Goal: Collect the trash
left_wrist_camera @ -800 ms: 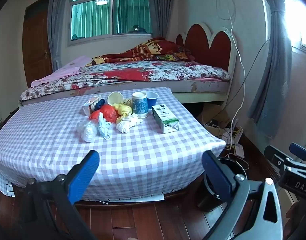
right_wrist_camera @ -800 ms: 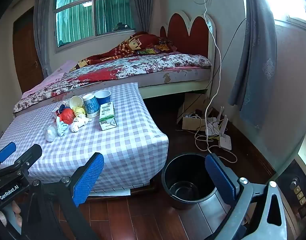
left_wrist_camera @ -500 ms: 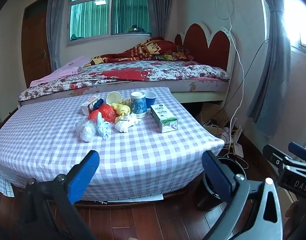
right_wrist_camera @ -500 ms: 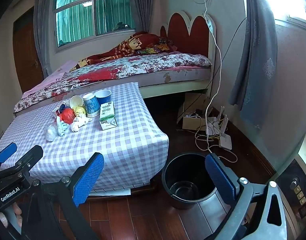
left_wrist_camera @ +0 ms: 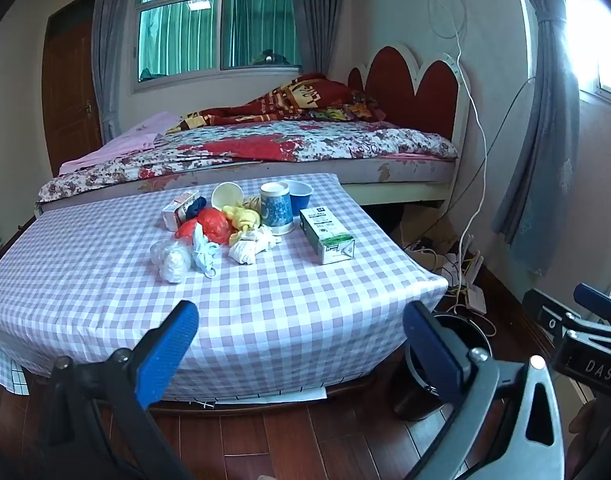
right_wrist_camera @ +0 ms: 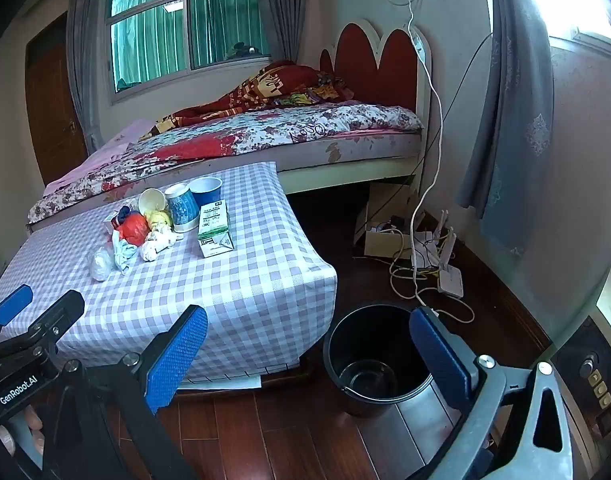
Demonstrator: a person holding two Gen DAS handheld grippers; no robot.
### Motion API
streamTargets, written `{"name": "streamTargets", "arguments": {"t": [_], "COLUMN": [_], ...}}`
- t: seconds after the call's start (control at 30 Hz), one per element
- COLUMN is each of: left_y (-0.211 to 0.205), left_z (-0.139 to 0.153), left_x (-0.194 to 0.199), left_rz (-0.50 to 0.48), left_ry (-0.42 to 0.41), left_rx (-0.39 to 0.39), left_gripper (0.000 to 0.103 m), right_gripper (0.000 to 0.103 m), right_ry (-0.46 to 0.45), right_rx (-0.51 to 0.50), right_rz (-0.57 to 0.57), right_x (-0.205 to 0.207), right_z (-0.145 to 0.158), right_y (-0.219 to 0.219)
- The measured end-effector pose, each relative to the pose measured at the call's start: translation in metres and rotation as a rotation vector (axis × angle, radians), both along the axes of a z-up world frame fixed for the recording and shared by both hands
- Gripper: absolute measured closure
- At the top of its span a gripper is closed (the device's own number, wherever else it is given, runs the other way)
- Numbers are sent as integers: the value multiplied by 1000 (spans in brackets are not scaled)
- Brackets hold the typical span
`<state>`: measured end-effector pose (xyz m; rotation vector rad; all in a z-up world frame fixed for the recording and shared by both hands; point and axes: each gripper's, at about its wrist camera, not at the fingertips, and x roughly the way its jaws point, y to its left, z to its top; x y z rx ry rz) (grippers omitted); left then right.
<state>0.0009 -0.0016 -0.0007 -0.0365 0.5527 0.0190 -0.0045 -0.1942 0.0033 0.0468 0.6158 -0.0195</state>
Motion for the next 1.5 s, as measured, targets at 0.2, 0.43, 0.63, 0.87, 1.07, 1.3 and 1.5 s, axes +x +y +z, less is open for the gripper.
{"name": "streamTargets", "arguments": {"t": [0.2,0.43,0.63,0.87,1.07,1.3,1.5], "left_y": [0,0,0,0,-1,0,0], "left_z": [0,0,0,0,0,0,0], "left_x": [0,0,0,0,0,0,0], "left_rz": [-1,-1,-1,-1,-2,-1,-1], "left_ry": [0,-1,0,-1,0,-1,-1], "left_rx": [0,0,2,1,2,2,2], "left_gripper": [1,1,1,1,1,1,1], "right_gripper": [1,1,1,1,1,1,1], "right_ry": [1,-1,1,-1,-1,-1,0], "right_rx": [3,4,5,5,8,9,8], "right_rz": [1,1,4,8,10,10,10], "right_x": [0,0,-1,1,1,2,2], "right_z": [0,0,1,0,3,3,3], "right_y": [0,1,-2,2,0,1,1]}}
